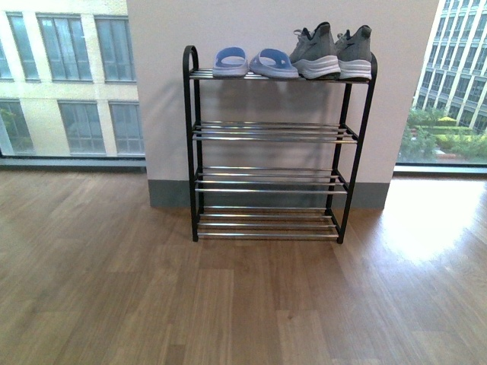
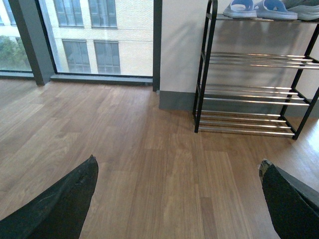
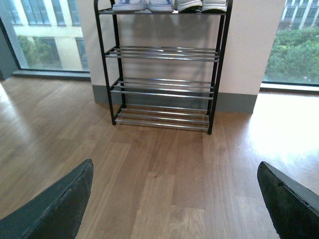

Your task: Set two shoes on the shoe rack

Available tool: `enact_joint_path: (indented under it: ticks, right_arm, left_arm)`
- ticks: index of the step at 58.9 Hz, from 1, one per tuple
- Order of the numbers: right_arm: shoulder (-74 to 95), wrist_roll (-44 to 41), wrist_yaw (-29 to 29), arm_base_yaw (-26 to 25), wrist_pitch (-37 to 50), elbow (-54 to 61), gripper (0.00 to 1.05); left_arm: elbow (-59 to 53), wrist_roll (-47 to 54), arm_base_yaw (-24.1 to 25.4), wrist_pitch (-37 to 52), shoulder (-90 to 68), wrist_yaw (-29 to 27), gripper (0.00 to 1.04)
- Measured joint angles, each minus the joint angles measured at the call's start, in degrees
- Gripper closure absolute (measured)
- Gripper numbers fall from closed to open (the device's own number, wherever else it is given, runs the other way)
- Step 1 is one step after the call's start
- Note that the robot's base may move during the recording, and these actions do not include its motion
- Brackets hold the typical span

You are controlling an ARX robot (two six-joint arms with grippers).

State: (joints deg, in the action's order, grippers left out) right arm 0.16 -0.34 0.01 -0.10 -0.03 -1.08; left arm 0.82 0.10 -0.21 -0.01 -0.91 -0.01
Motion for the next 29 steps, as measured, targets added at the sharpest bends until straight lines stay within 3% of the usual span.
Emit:
enact_joint_path:
  ticks: [29]
  right_arm:
    - [0.0, 0.0, 0.0, 0.0, 0.0, 0.0, 0.09]
  left_arm:
    - [0.0, 0.0, 0.0, 0.0, 0.0, 0.0, 0.09]
